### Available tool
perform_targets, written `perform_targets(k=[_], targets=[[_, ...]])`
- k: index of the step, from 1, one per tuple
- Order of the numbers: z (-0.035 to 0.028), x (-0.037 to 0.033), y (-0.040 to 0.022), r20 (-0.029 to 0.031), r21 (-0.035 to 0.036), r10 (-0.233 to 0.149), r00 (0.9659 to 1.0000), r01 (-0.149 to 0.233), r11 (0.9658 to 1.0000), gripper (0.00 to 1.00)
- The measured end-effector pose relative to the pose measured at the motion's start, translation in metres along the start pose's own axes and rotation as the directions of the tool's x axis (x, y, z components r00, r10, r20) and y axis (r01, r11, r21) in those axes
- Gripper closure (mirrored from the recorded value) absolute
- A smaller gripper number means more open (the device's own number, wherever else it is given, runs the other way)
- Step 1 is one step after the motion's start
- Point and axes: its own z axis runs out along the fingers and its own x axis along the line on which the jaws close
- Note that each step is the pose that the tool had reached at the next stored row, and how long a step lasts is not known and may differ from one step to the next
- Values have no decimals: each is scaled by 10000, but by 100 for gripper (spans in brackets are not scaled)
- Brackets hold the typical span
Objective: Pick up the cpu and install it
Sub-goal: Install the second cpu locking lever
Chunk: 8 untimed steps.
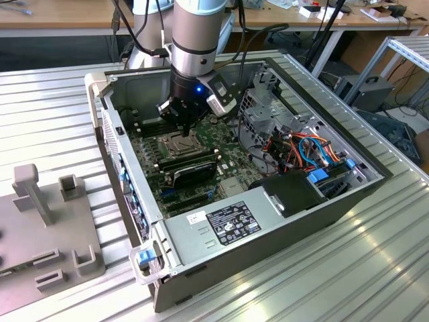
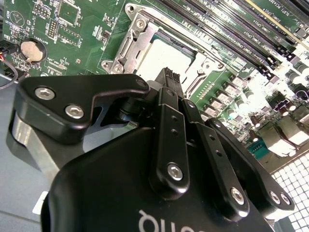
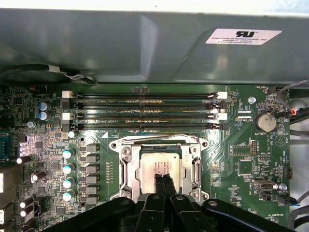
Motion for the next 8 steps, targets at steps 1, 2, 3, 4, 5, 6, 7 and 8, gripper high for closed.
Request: perform_targets(k=[1, 2, 3, 4, 5, 6, 7, 8], targets=[[0, 0, 0, -1, 0, 0, 10000, 0, 10000, 89], [0, 0, 0, -2, 0, 0, 10000, 0, 10000, 89], [0, 0, 0, -2, 0, 0, 10000, 0, 10000, 89], [0, 0, 0, -3, 0, 0, 10000, 0, 10000, 89], [0, 0, 0, -4, 0, 0, 10000, 0, 10000, 89], [0, 0, 0, -5, 0, 0, 10000, 0, 10000, 89], [0, 0, 0, -5, 0, 0, 10000, 0, 10000, 89], [0, 0, 0, -6, 0, 0, 10000, 0, 10000, 89]])
